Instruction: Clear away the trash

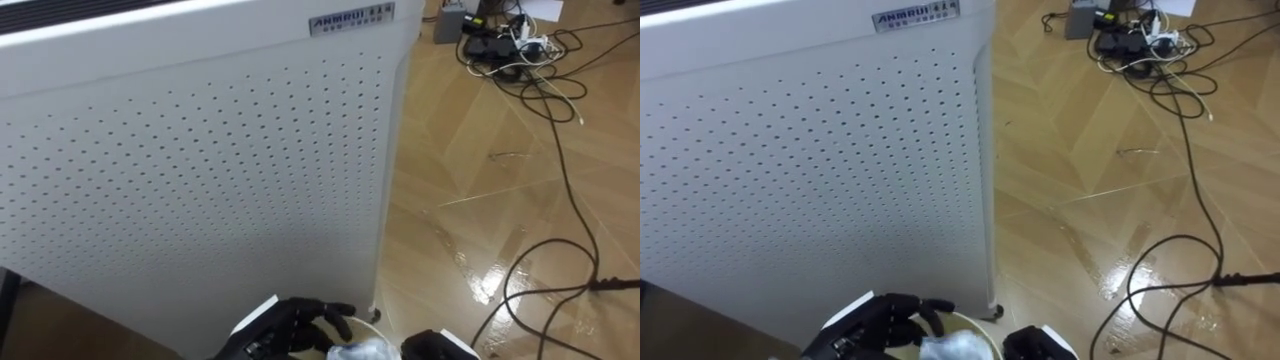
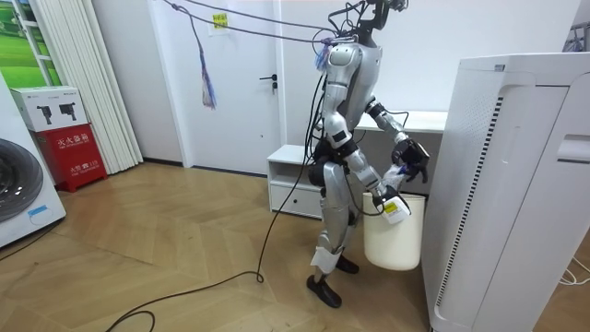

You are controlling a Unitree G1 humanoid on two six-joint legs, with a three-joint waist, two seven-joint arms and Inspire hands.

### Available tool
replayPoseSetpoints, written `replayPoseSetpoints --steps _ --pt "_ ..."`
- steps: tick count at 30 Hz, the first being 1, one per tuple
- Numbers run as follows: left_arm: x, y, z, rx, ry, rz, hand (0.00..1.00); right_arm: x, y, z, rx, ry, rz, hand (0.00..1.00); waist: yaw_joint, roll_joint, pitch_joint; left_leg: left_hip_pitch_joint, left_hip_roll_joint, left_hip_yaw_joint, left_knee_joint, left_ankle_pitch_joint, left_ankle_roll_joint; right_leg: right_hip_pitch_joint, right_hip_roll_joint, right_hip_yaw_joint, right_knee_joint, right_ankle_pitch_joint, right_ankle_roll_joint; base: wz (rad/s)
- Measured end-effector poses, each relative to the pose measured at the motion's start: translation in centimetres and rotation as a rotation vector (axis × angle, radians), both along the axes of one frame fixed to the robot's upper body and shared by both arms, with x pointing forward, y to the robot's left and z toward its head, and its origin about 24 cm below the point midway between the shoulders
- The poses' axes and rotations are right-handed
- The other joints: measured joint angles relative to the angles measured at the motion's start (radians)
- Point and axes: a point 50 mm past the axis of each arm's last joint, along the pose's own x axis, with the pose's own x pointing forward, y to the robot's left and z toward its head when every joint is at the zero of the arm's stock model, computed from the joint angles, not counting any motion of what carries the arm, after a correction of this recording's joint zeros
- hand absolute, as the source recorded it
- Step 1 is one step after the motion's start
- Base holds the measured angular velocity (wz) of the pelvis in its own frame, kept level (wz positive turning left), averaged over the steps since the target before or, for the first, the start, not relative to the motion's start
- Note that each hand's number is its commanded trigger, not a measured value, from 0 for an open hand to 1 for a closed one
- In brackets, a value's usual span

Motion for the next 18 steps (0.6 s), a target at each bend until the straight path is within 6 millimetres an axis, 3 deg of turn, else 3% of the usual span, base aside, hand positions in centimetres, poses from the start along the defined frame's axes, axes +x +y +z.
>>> replayPoseSetpoints --steps 18 --pt "-0.53 0.76 -0.96 0.02 0.053 -0.032 0.0 -0.05 -0.68 -0.07 0.006 0.007 -0.025 1.0 -0.001 0.007 -0.0003 0.012 0.003 -0.001 -0.003 0.0 0.0 0.023 0.002 -0.014 -0.013 0.001 -0.001 0.01"
